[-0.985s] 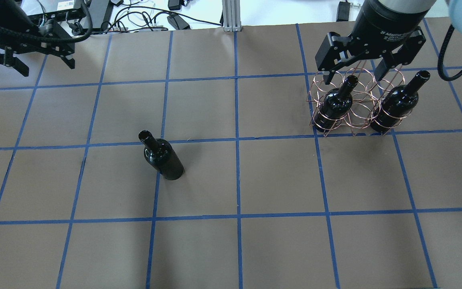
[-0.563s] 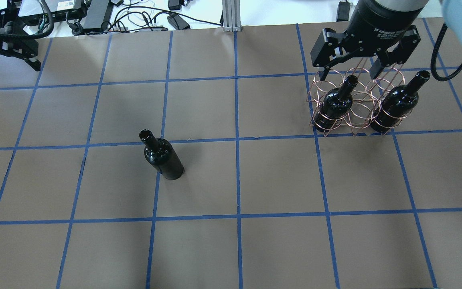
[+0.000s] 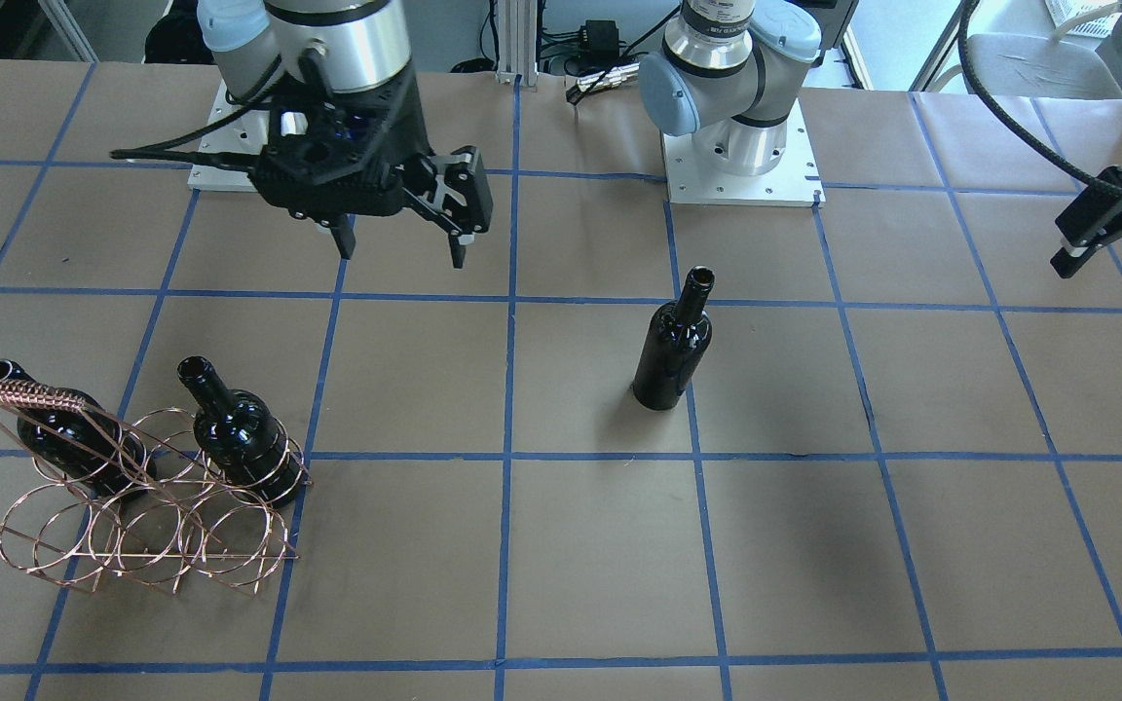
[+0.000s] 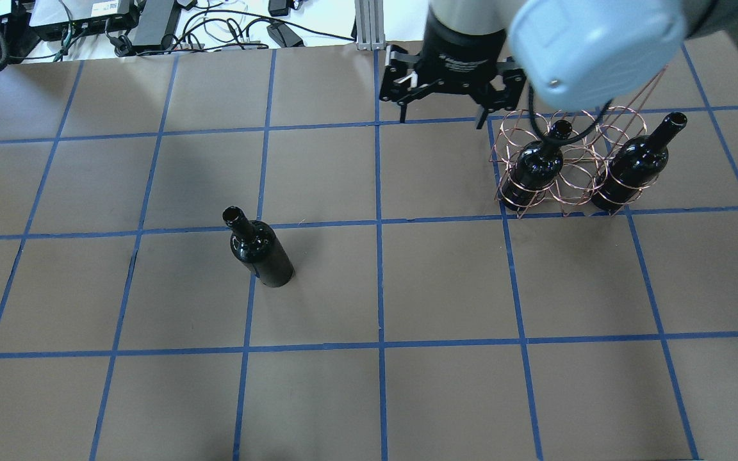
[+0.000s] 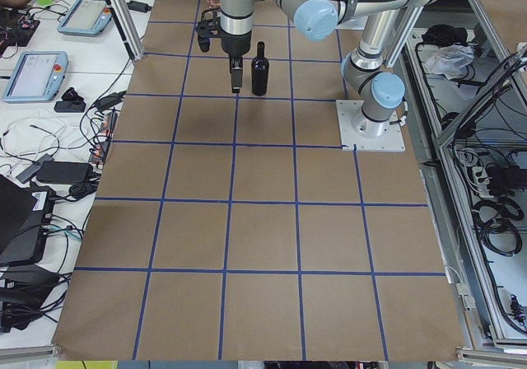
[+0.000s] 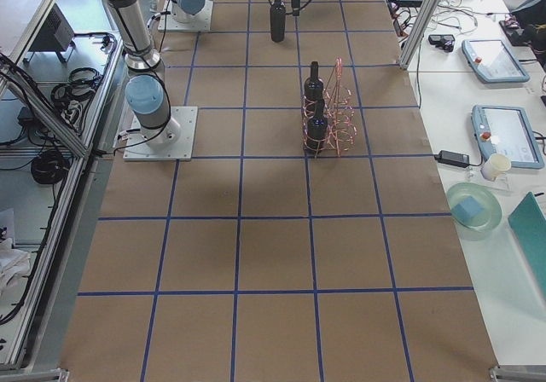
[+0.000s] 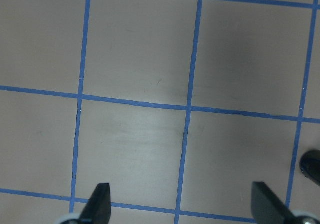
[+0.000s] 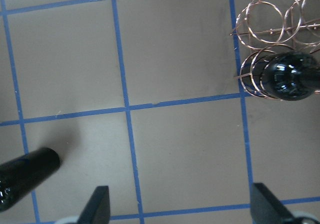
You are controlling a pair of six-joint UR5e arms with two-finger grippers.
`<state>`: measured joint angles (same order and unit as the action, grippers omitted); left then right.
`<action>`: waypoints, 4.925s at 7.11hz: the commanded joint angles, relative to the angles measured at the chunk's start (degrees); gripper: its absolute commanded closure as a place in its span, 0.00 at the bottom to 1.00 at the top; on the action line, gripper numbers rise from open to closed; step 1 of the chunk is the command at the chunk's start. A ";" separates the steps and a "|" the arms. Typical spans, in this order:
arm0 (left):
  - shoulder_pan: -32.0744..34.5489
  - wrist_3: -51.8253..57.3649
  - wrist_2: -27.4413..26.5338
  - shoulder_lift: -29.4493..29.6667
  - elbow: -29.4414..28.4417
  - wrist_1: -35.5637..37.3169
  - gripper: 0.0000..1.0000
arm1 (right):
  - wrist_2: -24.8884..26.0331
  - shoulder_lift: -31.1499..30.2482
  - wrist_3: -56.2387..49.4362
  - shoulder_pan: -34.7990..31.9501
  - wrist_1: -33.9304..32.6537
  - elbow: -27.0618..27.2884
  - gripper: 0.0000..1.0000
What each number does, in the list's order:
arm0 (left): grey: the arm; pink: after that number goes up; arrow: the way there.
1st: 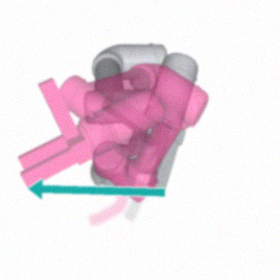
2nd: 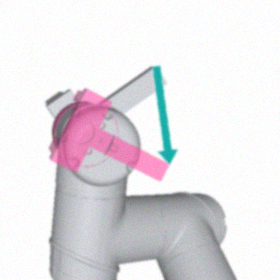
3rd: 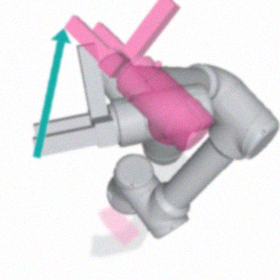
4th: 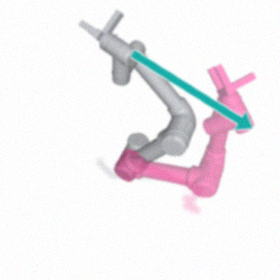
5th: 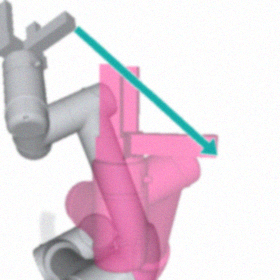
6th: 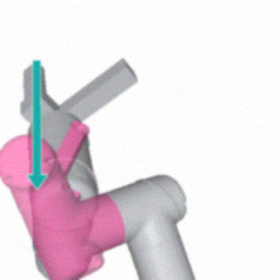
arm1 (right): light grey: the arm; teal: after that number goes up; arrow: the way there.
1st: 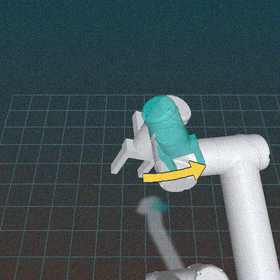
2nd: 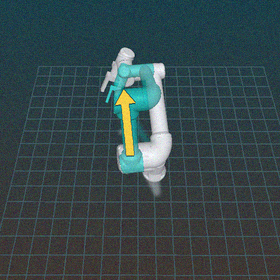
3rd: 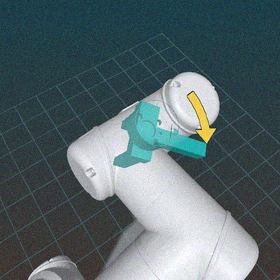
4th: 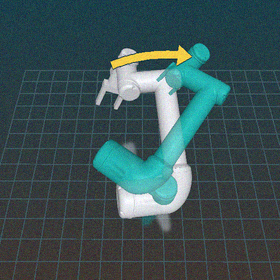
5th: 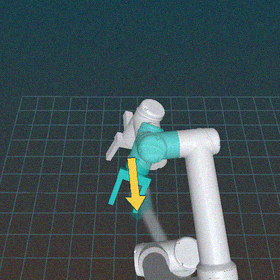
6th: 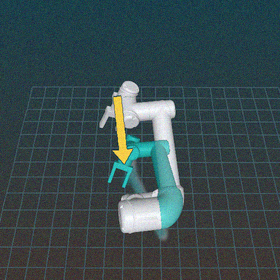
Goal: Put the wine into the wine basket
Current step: 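Move the right gripper from the basket toward the standing bottle, then lower the right gripper onto the bottle neck and close it, then lift the bottle with the right gripper and carry it toward the basket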
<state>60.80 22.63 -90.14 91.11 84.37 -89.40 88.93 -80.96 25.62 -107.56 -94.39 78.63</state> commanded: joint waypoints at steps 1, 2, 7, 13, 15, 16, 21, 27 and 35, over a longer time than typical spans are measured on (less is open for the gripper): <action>-0.42 0.40 0.05 0.03 0.19 -0.51 0.00 | 0.54 5.88 7.57 -5.62 -2.11 -4.69 0.00; -0.16 0.40 0.05 0.03 0.27 -0.95 0.00 | 1.41 9.47 11.17 -8.34 -4.29 -7.06 0.00; -0.51 0.40 0.14 0.03 0.71 -2.01 0.00 | 3.69 21.01 17.89 -18.47 -11.87 -13.15 0.00; -0.60 0.48 0.14 0.12 0.80 -2.01 0.00 | 4.68 22.25 11.82 -22.78 -11.26 -10.34 0.00; -0.60 0.48 1.36 0.12 0.80 -2.18 0.00 | 3.97 22.17 11.91 -23.83 -11.09 -9.37 0.02; -0.60 0.40 1.46 0.12 0.80 -3.06 0.00 | 3.97 22.16 12.17 -24.27 -10.13 -9.11 0.06; -0.60 0.40 1.46 0.21 0.80 -3.15 0.00 | 1.51 20.67 12.70 -23.93 -6.42 -9.02 0.60; -0.51 0.40 1.63 0.21 0.80 -3.59 0.00 | 2.30 20.67 12.79 -23.93 -8.62 -8.93 0.55; 1.41 0.05 1.81 -0.23 0.80 -3.86 0.00 | 2.47 10.25 8.77 -17.71 -2.32 -3.25 0.98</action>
<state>61.32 22.90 -88.43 91.10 85.16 -93.19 91.38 -66.56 36.52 -127.88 -99.62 72.67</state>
